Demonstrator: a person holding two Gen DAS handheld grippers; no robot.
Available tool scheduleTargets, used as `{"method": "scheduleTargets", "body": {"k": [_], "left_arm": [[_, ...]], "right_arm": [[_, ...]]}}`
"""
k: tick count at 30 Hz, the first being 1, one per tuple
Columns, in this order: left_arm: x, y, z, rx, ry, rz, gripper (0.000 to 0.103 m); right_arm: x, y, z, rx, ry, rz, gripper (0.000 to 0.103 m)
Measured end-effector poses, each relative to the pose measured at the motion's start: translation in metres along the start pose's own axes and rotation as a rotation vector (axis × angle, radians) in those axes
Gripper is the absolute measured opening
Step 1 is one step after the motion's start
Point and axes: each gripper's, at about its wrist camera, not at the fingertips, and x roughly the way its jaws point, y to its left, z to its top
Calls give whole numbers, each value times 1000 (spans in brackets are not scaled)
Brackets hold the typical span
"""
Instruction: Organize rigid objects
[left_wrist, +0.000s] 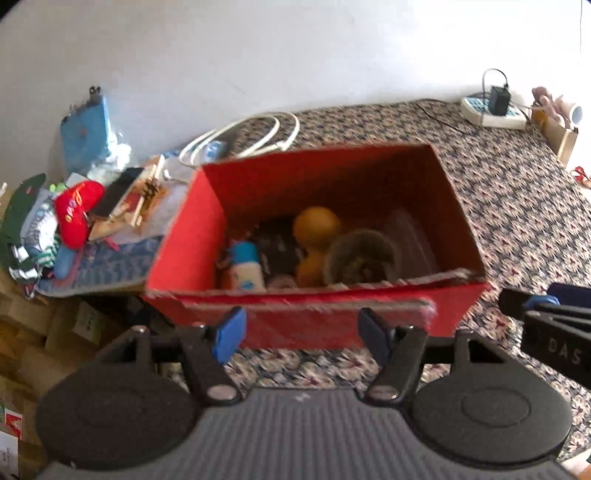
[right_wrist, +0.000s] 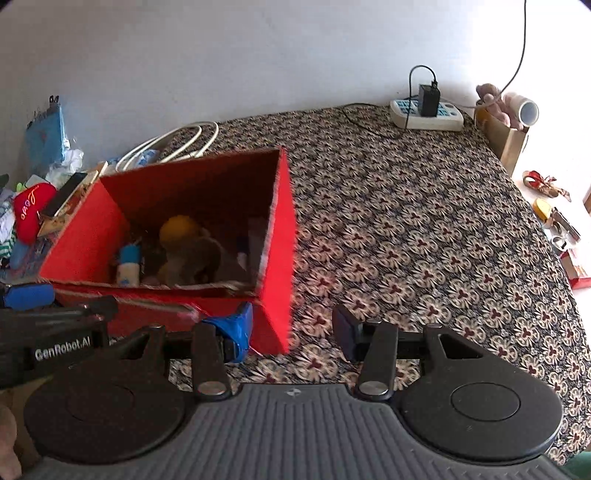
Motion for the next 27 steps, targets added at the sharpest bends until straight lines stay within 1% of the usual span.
{"method": "scheduleTargets", "body": {"k": [5, 9, 14, 17, 21, 27], "left_arm": [[4, 23, 12, 5, -31, 8, 70], [10, 34, 19, 22, -50, 11, 71], [19, 47, 25, 37, -58, -9, 71], [22, 53, 27, 52, -77, 9, 71], [32, 66, 32, 36, -59, 13, 72], [46, 72, 32, 48, -51, 23, 72]], "right_arm": [[0, 21, 11, 6, -19, 9, 32], [3, 32, 18, 3, -42, -6, 32], [5, 41, 21, 12, -50, -2, 32], [9, 50, 24, 3, -59, -13, 32], [13, 58, 27, 7, -63, 3, 32], [33, 67, 33, 26, -48, 10, 32]]}}
